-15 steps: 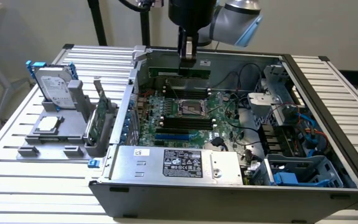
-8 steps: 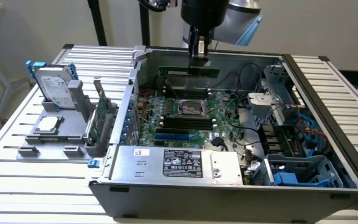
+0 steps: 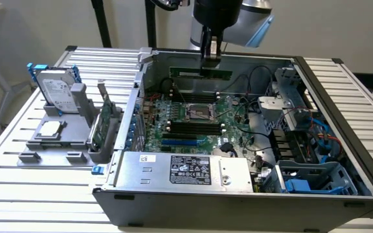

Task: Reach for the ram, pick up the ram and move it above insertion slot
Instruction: 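Pick up the ram and move it above insertion slot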

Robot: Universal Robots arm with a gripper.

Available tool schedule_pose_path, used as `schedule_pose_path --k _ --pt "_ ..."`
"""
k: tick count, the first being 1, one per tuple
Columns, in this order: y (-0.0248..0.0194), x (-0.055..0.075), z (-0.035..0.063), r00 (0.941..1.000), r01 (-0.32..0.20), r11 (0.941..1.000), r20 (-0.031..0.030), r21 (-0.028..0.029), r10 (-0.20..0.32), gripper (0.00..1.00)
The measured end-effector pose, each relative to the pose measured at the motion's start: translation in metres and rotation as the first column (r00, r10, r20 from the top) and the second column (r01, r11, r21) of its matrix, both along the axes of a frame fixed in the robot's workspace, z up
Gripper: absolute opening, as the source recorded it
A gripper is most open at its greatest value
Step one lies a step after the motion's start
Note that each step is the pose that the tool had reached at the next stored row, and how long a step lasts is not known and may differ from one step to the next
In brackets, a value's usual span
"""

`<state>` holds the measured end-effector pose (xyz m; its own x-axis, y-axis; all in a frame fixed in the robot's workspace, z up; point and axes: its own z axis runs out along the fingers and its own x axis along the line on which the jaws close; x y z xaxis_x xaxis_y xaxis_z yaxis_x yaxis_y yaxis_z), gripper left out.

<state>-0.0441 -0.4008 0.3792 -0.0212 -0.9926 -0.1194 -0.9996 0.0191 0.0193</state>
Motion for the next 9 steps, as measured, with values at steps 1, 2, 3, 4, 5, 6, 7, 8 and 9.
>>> schedule_pose_path --k 1,2,3,4,5,6,7,8,9 --pt "0.0008 0.0002 0.0 1.0 0.002 1.0 0.0 0.0 -0.002 0.13" --pt "0.0008 0.0002 0.0 1.0 0.002 1.0 0.0 -0.0001 -0.002 0.13" --pt "0.0008 0.0002 0.0 1.0 0.002 1.0 0.0 0.0 -0.002 0.13" --pt "0.0008 0.0002 0.0 1.0 0.002 1.0 0.0 0.0 -0.002 0.13" --pt "0.0008 0.0002 0.0 1.0 0.002 1.0 0.0001 0.0 -0.002 0.13" --pt "0.0008 0.0001 0.0 1.0 0.002 1.0 0.0 0.0 -0.002 0.13" --pt "0.0008 0.0001 0.0 1.0 0.002 1.0 0.0 0.0 -0.002 0.13" --pt "0.0008 0.0001 0.0 1.0 0.002 1.0 -0.0001 0.0 -0.002 0.13" --pt "0.0008 0.0001 0.0 1.0 0.002 1.0 -0.0001 0.0 -0.002 0.13"
